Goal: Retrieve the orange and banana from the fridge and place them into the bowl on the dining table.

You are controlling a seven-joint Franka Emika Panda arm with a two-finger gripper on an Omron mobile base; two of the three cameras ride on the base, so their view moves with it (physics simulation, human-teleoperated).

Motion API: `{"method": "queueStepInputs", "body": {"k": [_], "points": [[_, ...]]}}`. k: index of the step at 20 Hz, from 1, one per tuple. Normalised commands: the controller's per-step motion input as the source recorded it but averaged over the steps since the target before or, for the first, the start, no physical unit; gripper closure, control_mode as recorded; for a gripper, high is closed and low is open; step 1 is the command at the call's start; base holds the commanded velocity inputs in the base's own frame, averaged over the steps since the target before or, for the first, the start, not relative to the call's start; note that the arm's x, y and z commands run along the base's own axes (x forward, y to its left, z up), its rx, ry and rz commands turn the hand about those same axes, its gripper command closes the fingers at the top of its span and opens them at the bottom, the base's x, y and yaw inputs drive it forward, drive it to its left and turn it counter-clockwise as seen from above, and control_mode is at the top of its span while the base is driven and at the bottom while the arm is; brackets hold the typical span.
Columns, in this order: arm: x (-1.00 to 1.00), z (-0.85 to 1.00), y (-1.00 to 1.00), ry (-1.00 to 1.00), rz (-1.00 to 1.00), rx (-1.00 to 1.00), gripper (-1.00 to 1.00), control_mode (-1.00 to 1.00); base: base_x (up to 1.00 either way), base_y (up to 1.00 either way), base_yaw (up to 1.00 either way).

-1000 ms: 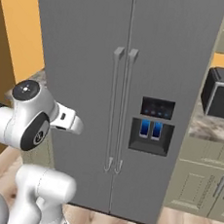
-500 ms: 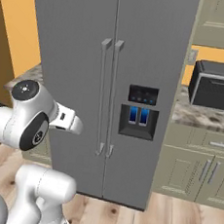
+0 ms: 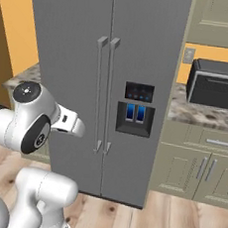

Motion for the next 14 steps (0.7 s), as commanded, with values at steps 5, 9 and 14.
{"method": "queueStepInputs", "body": {"k": [5,9,14], "points": [[0.57,0.0,0.0,0.0,0.0,0.03,-1.0,-1.0,0.0,0.0,0.0],[0.94,0.0,-0.03,0.0,0.0,0.04,-1.0,-1.0,0.0,0.0,0.0],[0.89,0.0,-0.05,0.0,0.0,0.04,-1.0,-1.0,0.0,0.0,0.0]]}}
